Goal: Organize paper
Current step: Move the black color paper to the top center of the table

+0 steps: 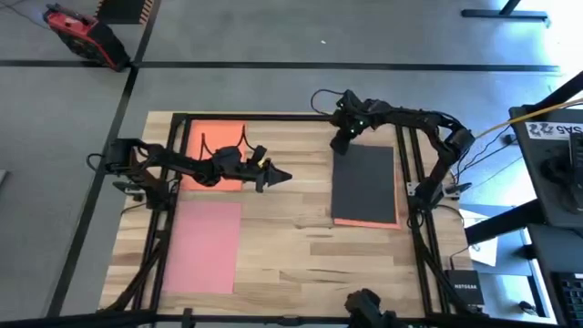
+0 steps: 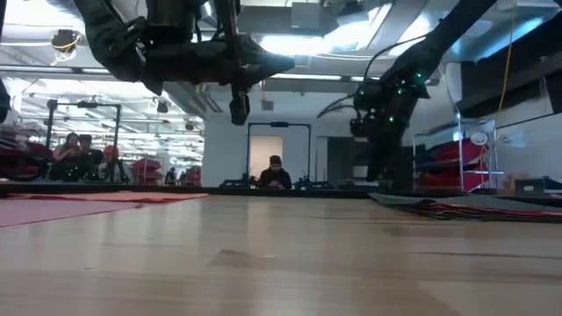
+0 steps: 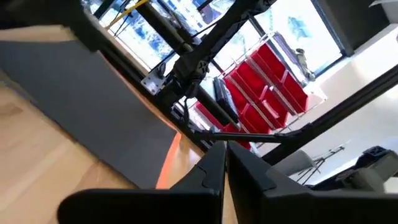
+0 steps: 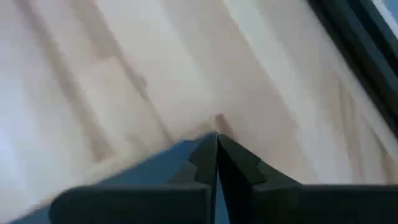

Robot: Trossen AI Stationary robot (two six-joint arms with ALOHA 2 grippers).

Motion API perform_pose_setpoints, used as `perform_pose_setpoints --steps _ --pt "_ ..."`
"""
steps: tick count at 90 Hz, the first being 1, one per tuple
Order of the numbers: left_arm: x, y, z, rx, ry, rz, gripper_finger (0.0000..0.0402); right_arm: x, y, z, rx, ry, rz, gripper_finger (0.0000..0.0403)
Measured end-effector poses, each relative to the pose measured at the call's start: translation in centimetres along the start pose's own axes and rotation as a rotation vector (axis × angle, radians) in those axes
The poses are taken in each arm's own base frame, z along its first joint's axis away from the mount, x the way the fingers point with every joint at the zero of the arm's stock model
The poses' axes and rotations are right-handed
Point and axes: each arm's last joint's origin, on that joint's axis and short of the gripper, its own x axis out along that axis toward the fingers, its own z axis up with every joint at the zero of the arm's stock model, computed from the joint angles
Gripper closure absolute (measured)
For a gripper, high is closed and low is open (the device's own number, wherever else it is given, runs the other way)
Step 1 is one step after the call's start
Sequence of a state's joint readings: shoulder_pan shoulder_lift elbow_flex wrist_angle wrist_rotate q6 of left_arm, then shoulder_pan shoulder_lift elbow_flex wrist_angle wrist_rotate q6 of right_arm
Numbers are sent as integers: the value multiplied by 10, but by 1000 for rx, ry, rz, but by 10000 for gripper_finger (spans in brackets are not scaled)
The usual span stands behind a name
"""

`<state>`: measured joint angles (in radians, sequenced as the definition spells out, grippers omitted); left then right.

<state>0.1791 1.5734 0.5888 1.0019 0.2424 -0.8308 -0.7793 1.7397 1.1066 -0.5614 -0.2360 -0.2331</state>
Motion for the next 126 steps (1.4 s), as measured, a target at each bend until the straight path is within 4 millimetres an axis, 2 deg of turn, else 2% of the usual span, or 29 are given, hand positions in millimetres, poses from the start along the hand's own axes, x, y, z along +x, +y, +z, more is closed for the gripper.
perform_pose_setpoints --steps 10,17,28,44,59,76,90,101,115,126 --pt "0 0 0 0 1 1 402 -1 -3 1 -14 -15 -23 399" --pt "0 0 0 0 0 1 402 -2 -6 0 -21 -9 -23 382" --pt "0 0 -1 -1 6 2 402 -4 -12 -6 -49 5 42 325" --pt "0 0 -1 -3 6 2 402 -7 -19 -10 -183 2 103 245" --pt "0 0 -1 -1 7 3 402 5 -26 -16 -201 48 120 232" --pt "0 1 -2 -4 15 12 402 22 -30 -20 -186 101 121 231" --pt "0 1 -2 -6 21 18 402 23 -30 -21 -181 98 137 239" --pt "0 2 -2 -4 21 18 402 22 -30 -19 -182 95 135 284" --pt "0 2 -2 13 21 20 402 22 -30 -18 -190 85 130 383" --pt "0 2 -2 13 22 21 402 22 -30 -18 -179 83 135 391"
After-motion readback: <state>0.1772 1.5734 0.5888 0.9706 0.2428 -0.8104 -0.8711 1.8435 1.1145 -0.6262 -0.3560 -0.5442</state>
